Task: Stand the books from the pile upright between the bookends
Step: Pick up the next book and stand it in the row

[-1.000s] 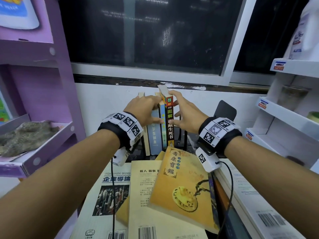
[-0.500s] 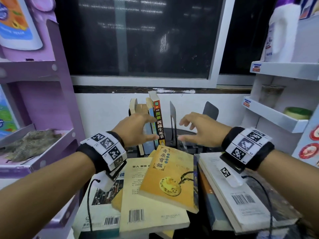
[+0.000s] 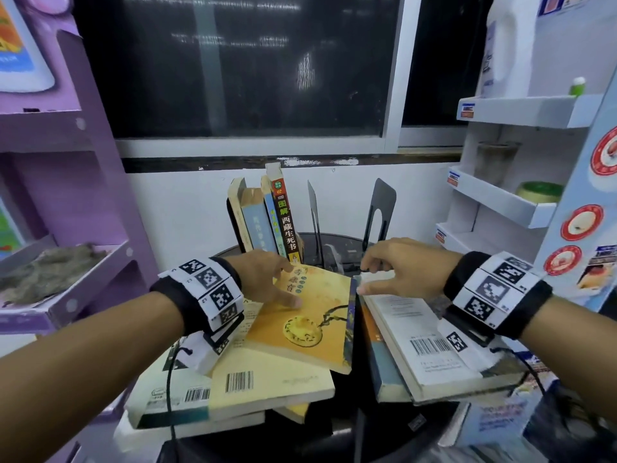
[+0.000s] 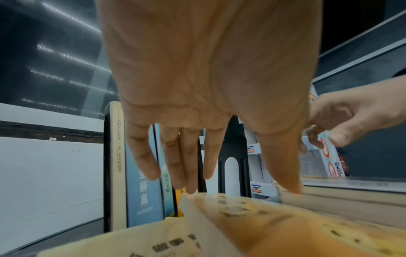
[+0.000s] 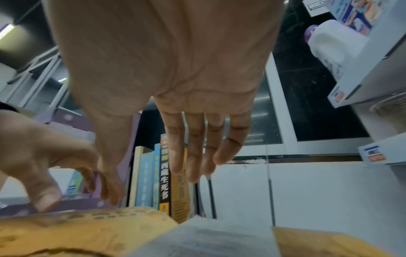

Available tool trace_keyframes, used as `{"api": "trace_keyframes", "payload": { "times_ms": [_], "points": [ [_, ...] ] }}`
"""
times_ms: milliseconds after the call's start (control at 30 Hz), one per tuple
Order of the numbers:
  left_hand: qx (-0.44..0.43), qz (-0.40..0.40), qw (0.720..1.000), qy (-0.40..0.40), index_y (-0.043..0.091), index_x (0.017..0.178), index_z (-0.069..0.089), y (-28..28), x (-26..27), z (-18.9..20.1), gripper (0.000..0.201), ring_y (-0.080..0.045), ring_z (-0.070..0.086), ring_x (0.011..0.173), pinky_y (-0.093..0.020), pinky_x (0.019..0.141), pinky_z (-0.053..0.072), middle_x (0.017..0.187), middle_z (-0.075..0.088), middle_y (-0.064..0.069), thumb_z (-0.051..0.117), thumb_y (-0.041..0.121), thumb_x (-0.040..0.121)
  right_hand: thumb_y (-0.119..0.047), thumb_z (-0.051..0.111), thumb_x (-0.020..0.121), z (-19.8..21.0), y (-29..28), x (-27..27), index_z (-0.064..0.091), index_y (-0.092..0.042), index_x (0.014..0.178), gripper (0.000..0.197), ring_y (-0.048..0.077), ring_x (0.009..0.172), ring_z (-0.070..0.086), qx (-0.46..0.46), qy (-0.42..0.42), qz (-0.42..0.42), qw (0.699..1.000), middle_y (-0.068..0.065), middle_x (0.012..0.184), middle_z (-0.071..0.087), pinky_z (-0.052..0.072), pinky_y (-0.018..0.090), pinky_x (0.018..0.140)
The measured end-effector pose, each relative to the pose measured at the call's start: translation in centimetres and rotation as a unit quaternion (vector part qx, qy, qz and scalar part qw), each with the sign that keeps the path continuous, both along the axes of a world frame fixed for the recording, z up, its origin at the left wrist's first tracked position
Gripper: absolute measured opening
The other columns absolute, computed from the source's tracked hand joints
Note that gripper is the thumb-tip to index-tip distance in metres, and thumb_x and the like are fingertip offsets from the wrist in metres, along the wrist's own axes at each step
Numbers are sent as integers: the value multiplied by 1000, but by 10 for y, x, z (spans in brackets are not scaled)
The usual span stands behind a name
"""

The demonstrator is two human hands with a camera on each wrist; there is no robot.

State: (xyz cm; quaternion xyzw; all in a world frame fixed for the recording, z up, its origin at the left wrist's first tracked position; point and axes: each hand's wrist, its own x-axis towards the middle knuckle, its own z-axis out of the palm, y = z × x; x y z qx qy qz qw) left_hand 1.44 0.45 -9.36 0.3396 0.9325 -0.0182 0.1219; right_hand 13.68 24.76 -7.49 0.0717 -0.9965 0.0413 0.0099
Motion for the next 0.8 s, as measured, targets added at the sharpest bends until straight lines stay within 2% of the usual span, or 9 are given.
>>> {"api": "trace_keyframes", "payload": {
  "times_ms": [67,233,400,600,667,767,800],
  "points": [
    [-19,20,1000,-9,28,150,37,1,-5,-1,95,-22,53,127,-41,110,41,141,56,3,62,78,73,-66,61,85,-1,-7,-3,61,-21,119,57,11,97,58,-2,-23,4,1000,-8,109,62,47,23,81],
    [-21,58,996,-59,30,151,32,3,-15,-6,100,-22,52,129,-43,112,39,142,54,3,65,79,70,-65,61,85,-3,-13,-10,60,-22,119,55,10,97,56,9,-35,13,999,-8,110,61,39,16,70],
    [12,63,995,-75,23,150,35,6,-15,-3,98,-22,56,124,-41,109,43,138,57,-1,74,67,72,-67,60,84,-3,-14,-12,59,-22,124,60,11,100,56,26,-54,11,998,-9,112,61,44,23,80],
    [43,62,994,-75,11,149,39,1,-17,-2,101,-20,59,120,-38,106,47,135,60,-2,76,63,71,-68,60,84,-5,-13,-16,57,-24,126,61,12,102,56,31,-79,1,996,-7,116,60,47,26,85],
    [57,63,994,-68,10,142,47,-1,-18,-3,95,-19,60,116,-38,104,48,130,62,-1,77,63,69,-68,60,84,-6,-14,-18,58,-23,126,61,12,101,56,33,-84,-1,996,-7,116,60,48,27,86],
    [98,58,991,-69,12,124,57,-3,-18,-1,75,-21,61,114,-39,104,49,124,64,-5,80,58,70,-67,61,84,-7,-15,-20,58,-23,124,60,13,100,57,35,-94,-5,995,-6,114,62,50,29,87],
    [115,56,989,-74,11,127,58,-4,-17,0,74,-20,61,112,-38,103,49,121,65,-3,81,55,71,-67,61,84,-7,-16,-20,57,-22,124,60,13,101,58,35,-96,-10,995,-6,115,62,50,30,88]
  ]
}}
